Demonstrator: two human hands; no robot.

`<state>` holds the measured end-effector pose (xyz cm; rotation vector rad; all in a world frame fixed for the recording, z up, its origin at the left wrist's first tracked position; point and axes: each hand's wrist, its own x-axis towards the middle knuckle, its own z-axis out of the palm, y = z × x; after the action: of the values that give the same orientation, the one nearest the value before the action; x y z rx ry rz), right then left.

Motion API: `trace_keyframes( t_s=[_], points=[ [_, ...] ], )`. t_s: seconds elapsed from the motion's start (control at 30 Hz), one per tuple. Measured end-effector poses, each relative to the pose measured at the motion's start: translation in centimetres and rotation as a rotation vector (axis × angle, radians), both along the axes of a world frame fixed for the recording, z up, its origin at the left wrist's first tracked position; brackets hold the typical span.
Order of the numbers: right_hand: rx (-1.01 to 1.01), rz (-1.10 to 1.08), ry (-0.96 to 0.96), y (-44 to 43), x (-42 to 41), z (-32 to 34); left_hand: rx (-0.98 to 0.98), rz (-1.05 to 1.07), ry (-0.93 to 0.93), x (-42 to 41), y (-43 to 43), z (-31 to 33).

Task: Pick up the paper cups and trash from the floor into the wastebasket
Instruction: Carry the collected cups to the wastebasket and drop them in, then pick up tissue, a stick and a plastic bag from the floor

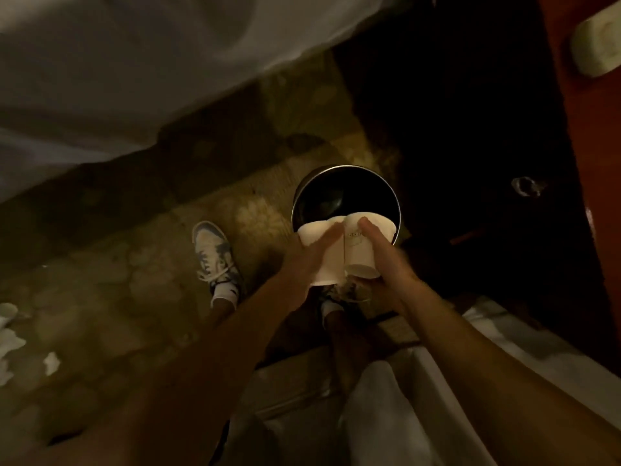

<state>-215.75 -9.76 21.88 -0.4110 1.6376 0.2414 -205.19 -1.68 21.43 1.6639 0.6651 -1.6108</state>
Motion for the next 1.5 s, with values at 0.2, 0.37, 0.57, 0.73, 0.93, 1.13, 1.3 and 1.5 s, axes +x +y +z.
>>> trace_keyframes(
  t_s=[0.2,0.37,0.57,0.73,0.93,1.13,1.3,1.5],
  points=[
    [-0.01,0.129,-0.016,-0.8,-1.3,-6.8,0.129,0.066,-0.119,-2.4,-0.4,-8.6],
    [-0.009,0.353,0.023,0.1,-1.1,-8.5,0.076,0.055,-0.074,-2.8,0.0,-11.5],
    [-0.111,0.545,-0.046,1.3,-1.1,-5.1,-0.018,-0.168,-0.192,-1.0,2.0,-7.3],
    [-0.333,0.78,-0.13,3.2,0.1,2.5,-0.085,-0.391,-0.471,4.1,5.7,1.7],
    [-0.503,1.089,-0.388,7.7,6.4,13.6,-0.167,-0.836,-0.716,11.4,12.3,14.8],
    [-0.633,1.482,-0.587,17.1,14.3,20.2,-0.07,-1.178,-0.828,17.0,25.4,23.9],
    [-0.538,1.536,-0.673,29.3,21.7,22.7,0.079,-1.04,-0.938,20.8,40.7,28.8],
    [-0.349,1.681,-0.808,45.5,29.9,24.2,0.18,-0.389,-0.96,21.5,58.0,30.0]
  ],
)
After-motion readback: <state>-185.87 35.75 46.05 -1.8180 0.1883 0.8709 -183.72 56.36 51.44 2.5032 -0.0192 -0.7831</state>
